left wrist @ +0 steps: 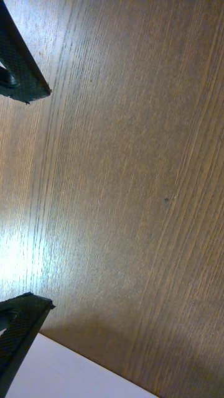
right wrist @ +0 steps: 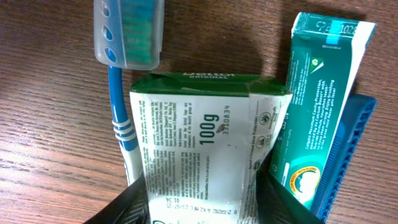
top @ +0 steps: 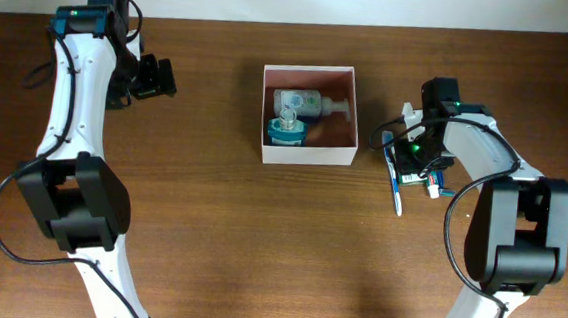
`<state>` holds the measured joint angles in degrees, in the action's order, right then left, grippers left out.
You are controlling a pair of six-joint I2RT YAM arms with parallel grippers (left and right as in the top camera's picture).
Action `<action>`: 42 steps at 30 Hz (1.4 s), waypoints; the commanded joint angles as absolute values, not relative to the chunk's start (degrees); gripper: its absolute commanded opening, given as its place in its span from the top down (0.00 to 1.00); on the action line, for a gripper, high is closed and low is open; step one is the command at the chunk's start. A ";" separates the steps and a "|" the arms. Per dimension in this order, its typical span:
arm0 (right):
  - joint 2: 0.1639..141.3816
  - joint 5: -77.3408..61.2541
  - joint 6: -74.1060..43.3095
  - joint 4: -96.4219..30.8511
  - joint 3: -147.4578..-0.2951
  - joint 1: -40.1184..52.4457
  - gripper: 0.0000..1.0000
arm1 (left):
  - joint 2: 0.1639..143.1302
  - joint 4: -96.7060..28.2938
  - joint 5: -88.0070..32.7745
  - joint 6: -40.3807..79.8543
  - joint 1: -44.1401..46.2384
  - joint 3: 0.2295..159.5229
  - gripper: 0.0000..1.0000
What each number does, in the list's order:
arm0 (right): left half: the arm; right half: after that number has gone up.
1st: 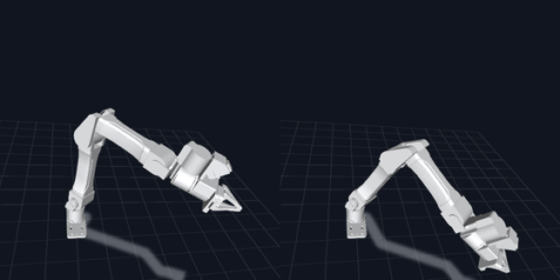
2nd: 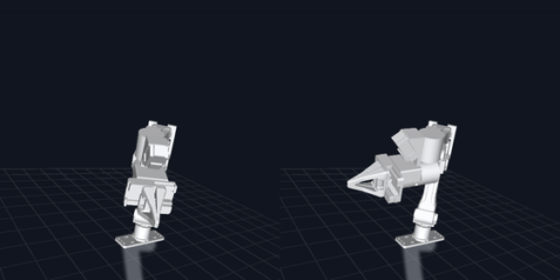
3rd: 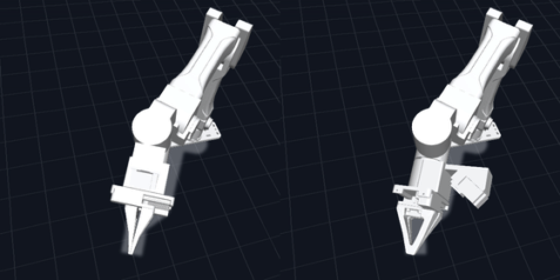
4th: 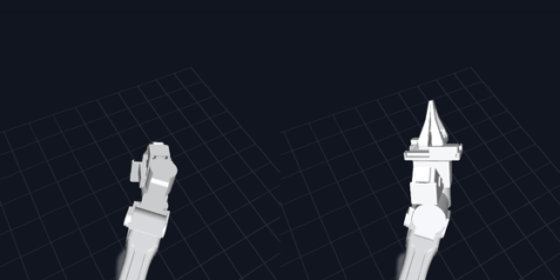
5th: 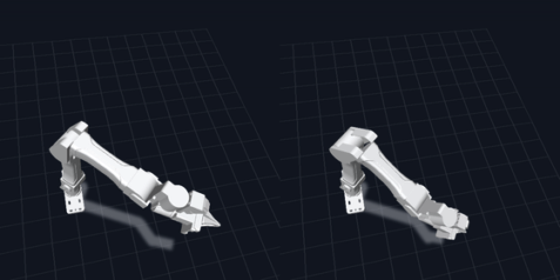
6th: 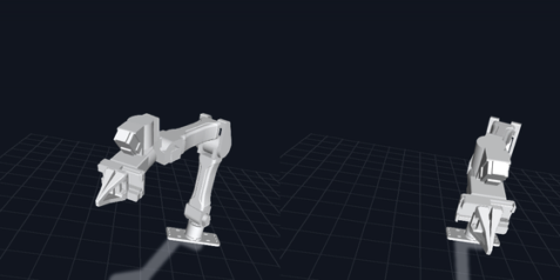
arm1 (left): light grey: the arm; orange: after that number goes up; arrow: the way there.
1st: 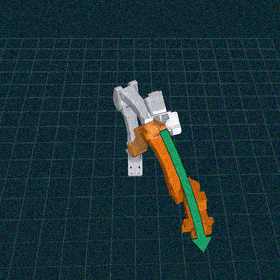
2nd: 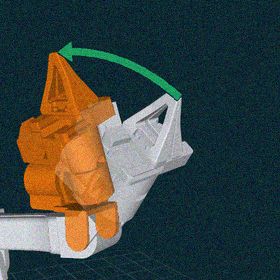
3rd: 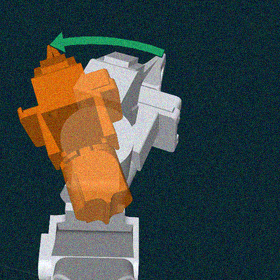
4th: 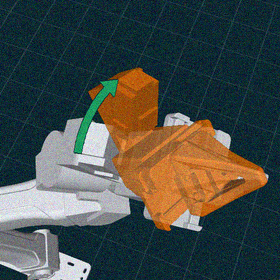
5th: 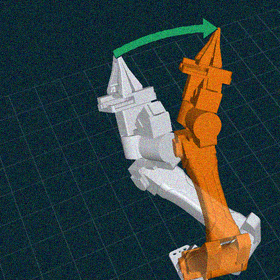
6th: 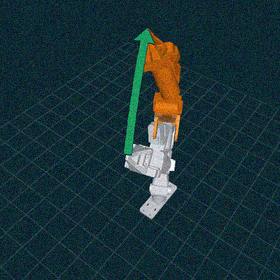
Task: Pack container
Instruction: 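Grasp the green toothpaste box with the right gripper and lift it, then carry the toothpaste box left and lower it into the pink box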
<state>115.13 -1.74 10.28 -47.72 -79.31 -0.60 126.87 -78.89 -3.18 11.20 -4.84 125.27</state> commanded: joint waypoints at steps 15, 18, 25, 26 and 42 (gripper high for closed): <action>113.69 -4.14 9.96 -57.98 -100.07 0.01 0.86 | 125.27 -78.94 -3.62 11.09 -4.93 125.99 0.01; 113.71 -7.22 5.17 -62.87 -109.82 1.41 0.86 | 125.27 -78.91 -3.62 11.09 -4.93 125.99 0.01; 113.82 -13.76 -1.17 -63.42 -116.81 9.43 0.86 | 125.27 -78.94 -3.62 11.09 -4.93 125.99 0.01; 113.95 -13.74 -1.15 -63.20 -116.53 10.92 0.86 | 125.27 -78.91 -3.62 11.09 -4.93 125.99 0.01; 122.28 -8.29 -1.15 -62.41 -112.57 22.48 0.87 | 125.27 -78.94 -3.62 11.09 -4.93 125.99 0.01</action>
